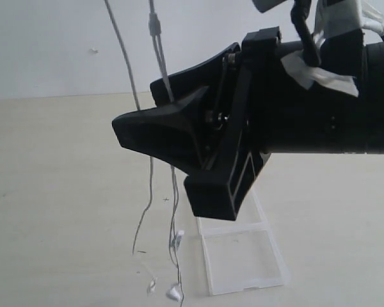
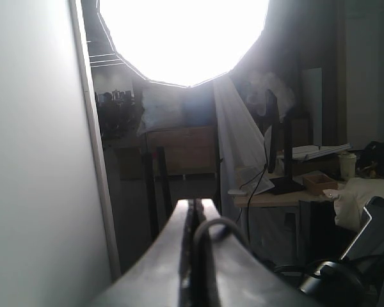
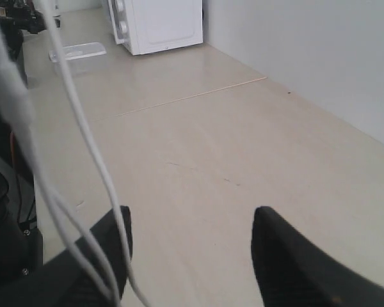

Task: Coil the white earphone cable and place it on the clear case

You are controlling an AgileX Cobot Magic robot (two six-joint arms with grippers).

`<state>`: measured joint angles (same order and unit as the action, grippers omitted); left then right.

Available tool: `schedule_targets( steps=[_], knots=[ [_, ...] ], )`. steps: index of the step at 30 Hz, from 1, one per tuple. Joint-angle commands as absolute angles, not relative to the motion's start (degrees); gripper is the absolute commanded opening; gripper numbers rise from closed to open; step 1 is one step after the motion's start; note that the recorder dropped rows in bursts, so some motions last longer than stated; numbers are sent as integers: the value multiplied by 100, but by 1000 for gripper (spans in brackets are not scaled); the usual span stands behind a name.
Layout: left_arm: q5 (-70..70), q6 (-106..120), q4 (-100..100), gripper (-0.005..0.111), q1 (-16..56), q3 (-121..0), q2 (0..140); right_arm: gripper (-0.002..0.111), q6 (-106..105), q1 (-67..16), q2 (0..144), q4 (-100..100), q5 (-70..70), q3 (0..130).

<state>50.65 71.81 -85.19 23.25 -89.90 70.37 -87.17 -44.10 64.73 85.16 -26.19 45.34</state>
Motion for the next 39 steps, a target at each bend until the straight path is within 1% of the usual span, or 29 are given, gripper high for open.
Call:
schedule_targets(
  steps=[1,17,19,21,22,23,24,25,28,30,32,35,39],
  knots=[
    [5005,7178,-8620,0,2361,-9016,7037,53,-8695,-4431,6482,8535,-2681,4552],
    [4922,7202,-8796,0,2361,-9016,7037,53,-8695,-4431,6482,8662,-2681,4552],
    [4922,7202,-8796,0,2361,-9016,7037,50,-8695,-4431,6482,8662,-2681,4552],
    [4922,7225,-8796,0,2361,-9016,7037,42,-8695,-4431,6482,8662,-2727,4552],
    [4913,7264,-8821,0,2361,-9016,7037,35,-8695,-4431,6482,8662,-2798,4552],
    [4913,7316,-8868,0,2361,-9016,7037,32,-8695,-4431,6482,8662,-2839,4552],
    [4894,7327,-8969,0,2361,-9016,7037,27,-8695,-4431,6482,8662,-2895,4552],
    [4874,7353,-9031,0,2361,-9016,7037,24,-8695,-4431,6482,8662,-2906,4552],
    [4874,7376,-9041,0,2361,-9016,7037,21,-8695,-4431,6482,8662,-2917,4552],
    [4874,7472,-9041,0,2361,-9016,7004,15,-8695,-4431,6482,8650,-2917,4552],
    [4874,7472,-9018,0,2341,-9016,6943,1,-8695,-4431,6482,8627,-2917,4552],
    [4868,7402,-8960,0,2168,-9016,6860,0,-8695,-4431,6482,8611,-2917,4552],
    [4905,7076,-8450,0,2158,-9016,6801,0,-8695,-4431,6470,8611,-2917,4552]
  ],
)
